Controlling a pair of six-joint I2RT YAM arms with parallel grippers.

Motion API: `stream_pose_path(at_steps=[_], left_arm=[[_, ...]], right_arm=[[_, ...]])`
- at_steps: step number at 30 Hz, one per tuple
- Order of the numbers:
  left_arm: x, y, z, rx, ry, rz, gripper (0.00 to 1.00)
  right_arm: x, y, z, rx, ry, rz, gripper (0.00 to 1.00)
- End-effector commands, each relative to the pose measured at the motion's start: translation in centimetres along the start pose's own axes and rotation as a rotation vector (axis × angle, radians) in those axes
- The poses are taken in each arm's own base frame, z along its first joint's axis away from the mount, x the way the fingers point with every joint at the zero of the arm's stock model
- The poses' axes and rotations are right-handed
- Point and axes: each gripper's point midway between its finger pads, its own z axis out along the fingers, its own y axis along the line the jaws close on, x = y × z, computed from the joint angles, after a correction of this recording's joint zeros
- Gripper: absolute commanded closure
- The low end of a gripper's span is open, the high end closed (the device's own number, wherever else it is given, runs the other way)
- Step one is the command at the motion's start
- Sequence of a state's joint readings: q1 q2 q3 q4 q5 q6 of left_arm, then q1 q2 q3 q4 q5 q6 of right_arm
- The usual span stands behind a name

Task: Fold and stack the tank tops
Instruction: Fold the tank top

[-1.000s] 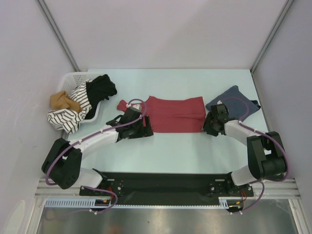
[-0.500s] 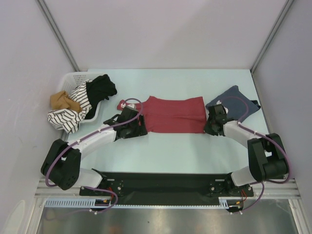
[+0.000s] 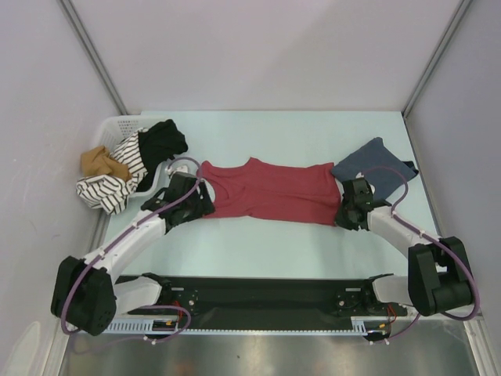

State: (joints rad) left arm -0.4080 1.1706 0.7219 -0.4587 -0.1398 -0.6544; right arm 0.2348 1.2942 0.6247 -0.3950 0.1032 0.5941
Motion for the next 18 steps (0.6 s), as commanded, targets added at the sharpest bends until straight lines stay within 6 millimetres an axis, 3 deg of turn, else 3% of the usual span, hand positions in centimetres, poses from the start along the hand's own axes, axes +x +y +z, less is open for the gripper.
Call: stream_pose_path(at_steps=[1,7,15,18], left_arm=[[-0.4,2.5,-0.2,-0.033,-0.043,-0.074,0.26],[-1.0,5.3,1.3,-0.077,-0.047,-0.157,0.40],[-1.6,5.4,4.4,-0.092,-0.014,-0.171,0.40],[-1.5,4.7,5.4,-0.063,0.012,-0.171,0.51]], right_arm=[[0.3,-0.5,-0.6,0.003,0.007,0.002,1.00],[0.2,-0.2,-0.6,-0.016,0.013,0.004,1.00],[0.3,0.2,-0.7,-0.035,0.024,0.010,1.00],[0.5,0.1,-0.8,-0.033,0.028,0.008,1.00]])
